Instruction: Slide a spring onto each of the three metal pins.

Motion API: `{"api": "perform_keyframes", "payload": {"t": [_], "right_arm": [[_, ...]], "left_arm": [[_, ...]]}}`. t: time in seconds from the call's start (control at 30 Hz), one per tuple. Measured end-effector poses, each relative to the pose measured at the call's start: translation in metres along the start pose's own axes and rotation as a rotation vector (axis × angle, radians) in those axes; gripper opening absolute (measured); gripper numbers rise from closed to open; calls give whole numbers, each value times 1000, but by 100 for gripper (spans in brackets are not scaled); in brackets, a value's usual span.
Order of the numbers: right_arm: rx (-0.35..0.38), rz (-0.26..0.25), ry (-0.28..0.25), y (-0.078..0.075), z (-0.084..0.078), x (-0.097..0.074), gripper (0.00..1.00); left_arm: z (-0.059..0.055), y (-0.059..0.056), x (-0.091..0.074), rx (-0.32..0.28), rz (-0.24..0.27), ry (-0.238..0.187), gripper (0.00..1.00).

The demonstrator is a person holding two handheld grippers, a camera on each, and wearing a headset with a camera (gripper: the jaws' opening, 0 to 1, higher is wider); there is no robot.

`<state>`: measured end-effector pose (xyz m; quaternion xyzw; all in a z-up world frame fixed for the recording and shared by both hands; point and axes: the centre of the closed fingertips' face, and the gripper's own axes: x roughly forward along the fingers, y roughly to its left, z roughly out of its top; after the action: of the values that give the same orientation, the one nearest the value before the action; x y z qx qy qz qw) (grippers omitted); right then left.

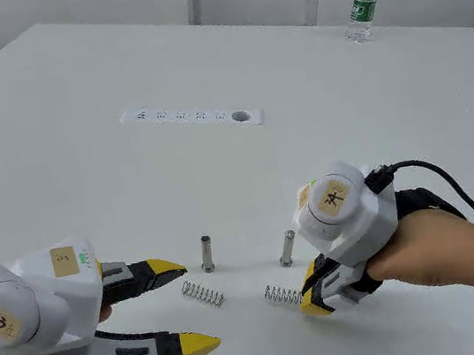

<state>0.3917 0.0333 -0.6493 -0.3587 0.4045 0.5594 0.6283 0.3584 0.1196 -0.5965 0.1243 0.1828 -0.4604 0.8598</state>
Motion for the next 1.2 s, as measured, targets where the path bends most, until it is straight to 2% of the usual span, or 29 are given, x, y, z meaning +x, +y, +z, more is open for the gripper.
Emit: {"api": "perform_keyframes", "payload": {"t": [0.27,0.6,0.77,1.2], "right_arm": [[-64,24,-44,14,20,-22,11],[-164,41,-55,29,37,-32,11],[-206,52,-52,33,41,-34,11],[-288,63,-40,41,40,-37,11]], "left_arm": [[11,-9,16,52,-69,5,48],[18,-17,29,79,-113,-1,39],[23,-22,32,86,-132,-16,33],[25,-31,38,131,-171,-28,14]]}}
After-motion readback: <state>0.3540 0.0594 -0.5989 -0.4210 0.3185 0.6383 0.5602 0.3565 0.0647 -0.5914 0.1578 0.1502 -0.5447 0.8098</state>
